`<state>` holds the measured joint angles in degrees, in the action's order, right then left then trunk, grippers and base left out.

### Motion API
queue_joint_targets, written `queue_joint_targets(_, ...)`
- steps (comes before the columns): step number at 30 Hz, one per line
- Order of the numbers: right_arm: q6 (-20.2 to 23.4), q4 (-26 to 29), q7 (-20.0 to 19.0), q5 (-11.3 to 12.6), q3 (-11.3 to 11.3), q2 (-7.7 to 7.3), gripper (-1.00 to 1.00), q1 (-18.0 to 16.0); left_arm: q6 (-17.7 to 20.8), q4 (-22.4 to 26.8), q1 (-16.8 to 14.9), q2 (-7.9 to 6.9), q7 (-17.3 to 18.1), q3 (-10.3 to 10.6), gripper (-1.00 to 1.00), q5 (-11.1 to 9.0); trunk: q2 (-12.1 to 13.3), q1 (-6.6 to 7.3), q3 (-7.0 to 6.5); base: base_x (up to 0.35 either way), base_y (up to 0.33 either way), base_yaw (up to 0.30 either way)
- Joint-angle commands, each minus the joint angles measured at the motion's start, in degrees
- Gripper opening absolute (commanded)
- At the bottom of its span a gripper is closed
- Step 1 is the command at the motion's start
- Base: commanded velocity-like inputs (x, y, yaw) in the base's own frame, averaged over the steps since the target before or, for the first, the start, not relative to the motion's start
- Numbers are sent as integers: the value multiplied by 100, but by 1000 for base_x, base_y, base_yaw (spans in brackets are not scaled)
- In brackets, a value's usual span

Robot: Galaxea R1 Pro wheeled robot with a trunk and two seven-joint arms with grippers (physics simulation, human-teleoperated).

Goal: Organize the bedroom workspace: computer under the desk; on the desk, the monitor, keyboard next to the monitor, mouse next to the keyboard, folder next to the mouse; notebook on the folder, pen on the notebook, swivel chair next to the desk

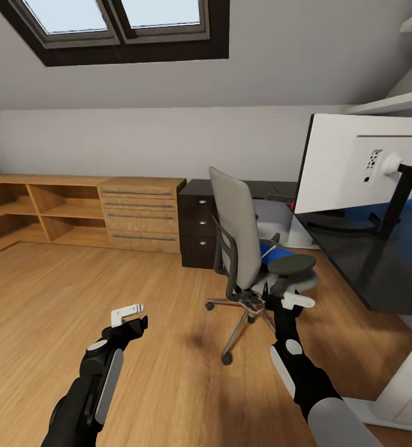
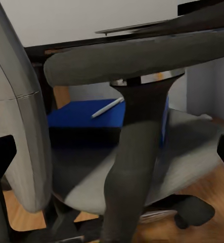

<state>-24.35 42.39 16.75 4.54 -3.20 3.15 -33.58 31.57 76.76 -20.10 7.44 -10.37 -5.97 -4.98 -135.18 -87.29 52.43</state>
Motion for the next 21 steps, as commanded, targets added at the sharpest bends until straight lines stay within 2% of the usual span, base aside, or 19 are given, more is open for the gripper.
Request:
queue_joint_targets(1,-20,-37,32,49,-27,-7,100,-5,24,12,-3,3,-35,-3,100,-54,-3,1,6,-18,0,0)
queue_joint_targets(2,13,-266,50,59,-11,-23,100,-7,24,128,-3,9,-35,-1,100,-60,-3,1,6,-5,0,0)
queue_joint_targets(7,204,-363,83,75,27,-46,100,-19,24,333,3,29,-47,4,100,-63,-3,1,6,-2,0,0)
queue_joint_targets(10,598,-393,188,84,41,-99,100,-29,24,413,11,41,-56,7,100,-64,-3,1,6,0,0,0)
queue_joint_targets(14,954,-399,271,91,46,-157,100,-39,24,443,14,46,-60,8,100,-68,-163,-86,78,0,0,0)
queue_joint_targets(19,1058,-403,298,110,118,-207,100,-46,24,450,14,47,-61,8,100,-70,-364,-196,167,0,0,0)
queue_joint_targets(20,1089,-400,303,142,439,-223,100,-50,24,452,14,47,-62,8,100,-72,-404,-218,185,0,0,0)
queue_joint_targets(21,1092,-399,303,152,618,-222,100,-51,24,453,14,47,-62,8,100,-73,-444,-240,203,0,0,0)
